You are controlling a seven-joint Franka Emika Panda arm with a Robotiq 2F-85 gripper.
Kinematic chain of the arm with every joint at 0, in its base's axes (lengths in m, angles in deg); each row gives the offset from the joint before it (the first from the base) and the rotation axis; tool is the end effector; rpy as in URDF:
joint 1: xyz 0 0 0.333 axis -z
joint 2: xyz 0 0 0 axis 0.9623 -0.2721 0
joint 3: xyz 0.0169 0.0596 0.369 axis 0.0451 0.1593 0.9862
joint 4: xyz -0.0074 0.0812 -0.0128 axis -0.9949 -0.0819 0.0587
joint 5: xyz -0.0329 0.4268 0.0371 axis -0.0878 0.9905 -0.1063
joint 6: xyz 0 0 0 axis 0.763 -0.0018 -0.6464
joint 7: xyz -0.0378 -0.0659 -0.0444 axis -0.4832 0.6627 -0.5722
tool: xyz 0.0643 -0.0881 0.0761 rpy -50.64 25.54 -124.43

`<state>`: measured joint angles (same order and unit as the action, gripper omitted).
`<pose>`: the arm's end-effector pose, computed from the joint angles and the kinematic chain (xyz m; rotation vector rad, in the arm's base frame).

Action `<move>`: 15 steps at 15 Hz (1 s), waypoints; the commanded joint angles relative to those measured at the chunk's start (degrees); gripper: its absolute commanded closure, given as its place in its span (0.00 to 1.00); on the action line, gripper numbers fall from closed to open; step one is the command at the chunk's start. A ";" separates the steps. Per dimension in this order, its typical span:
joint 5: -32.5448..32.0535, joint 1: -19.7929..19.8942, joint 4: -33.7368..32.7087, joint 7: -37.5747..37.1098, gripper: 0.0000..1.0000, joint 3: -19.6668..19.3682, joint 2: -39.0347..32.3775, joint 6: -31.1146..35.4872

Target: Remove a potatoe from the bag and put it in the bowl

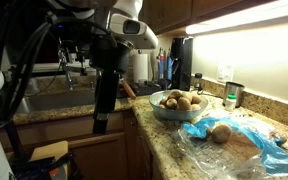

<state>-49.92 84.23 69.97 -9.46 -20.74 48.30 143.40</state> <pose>0.2819 -0.0745 0.3992 2.9117 -0.2202 -0.4163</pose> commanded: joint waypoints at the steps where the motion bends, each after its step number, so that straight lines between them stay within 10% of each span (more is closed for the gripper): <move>1: -0.53 -1.15 -0.14 -0.57 0.00 -1.04 0.00 -0.32; 15: -3.88 -0.53 0.95 -0.66 0.00 -1.25 -0.46 7.10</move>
<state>-51.17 83.99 70.00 -9.38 -21.26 47.87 146.91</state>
